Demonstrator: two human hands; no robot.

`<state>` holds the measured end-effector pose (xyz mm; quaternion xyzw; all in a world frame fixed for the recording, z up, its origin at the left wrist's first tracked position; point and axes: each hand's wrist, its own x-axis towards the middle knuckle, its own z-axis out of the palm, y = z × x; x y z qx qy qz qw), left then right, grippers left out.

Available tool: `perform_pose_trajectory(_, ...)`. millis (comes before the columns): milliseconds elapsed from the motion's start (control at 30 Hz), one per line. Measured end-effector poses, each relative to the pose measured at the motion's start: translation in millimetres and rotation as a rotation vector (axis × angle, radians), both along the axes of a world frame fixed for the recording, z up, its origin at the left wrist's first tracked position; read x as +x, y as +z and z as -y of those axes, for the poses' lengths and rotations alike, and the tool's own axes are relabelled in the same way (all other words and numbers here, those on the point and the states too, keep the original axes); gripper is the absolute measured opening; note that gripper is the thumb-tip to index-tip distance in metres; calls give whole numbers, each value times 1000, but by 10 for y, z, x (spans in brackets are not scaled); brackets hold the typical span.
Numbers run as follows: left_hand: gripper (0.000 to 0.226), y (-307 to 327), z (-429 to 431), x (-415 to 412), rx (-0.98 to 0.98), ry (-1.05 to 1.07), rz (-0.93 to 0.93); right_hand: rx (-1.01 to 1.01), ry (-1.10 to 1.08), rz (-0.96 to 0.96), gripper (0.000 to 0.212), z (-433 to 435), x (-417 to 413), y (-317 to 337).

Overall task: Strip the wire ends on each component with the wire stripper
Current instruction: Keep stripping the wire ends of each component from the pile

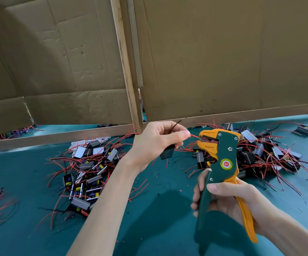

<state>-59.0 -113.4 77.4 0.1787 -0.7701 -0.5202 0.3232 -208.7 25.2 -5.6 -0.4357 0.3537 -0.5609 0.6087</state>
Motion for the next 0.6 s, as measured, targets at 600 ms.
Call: perform_pose_trajectory(600,14,-81,-91,-61,33,-50,26,-12,-57,-52,38,-33,10,42)
